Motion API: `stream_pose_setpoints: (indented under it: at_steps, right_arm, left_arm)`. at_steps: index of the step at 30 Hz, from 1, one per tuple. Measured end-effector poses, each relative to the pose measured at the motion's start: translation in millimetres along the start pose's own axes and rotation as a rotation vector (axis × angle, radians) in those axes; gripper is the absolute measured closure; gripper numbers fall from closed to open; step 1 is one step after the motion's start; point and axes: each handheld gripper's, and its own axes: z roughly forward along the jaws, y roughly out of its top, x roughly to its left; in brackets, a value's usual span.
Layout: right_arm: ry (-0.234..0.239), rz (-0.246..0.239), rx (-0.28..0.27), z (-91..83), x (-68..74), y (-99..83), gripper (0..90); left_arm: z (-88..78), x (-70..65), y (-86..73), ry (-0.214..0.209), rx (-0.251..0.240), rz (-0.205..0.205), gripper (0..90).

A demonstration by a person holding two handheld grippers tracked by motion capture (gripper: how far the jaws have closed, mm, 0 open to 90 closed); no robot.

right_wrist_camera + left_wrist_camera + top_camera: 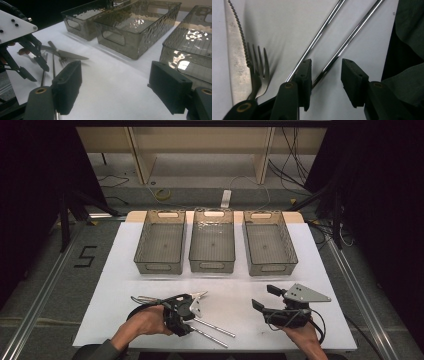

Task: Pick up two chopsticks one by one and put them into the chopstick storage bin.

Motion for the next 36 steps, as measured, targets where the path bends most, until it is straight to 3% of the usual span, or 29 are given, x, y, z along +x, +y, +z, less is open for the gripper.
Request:
stream_pose_setpoints:
  at_steps: [8, 21, 26, 36]
  right_arm:
    - [0.005, -0.002, 0.004, 0.7, -0.1, -0.1, 27.5]
    - [0.005, 0.003, 0.011, 1.6, -0.7, -0.1, 27.7]
    - [0.005, 0.002, 0.011, 1.3, -1.1, -0.1, 27.8]
    - [0.005, 0.003, 0.016, 1.2, -1.8, 0.0, 28.0]
  left_arm:
    - [7.8, 1.1, 2.4, 0.002, 0.050, 0.036, 64.0]
    - [9.6, -2.6, 10.7, -0.003, 0.086, 0.097, 70.1]
    - [10.6, -5.5, 15.3, 0.001, 0.099, 0.131, 73.8]
    - [12.1, -6.6, 19.3, -0.010, 0.095, 0.158, 77.2]
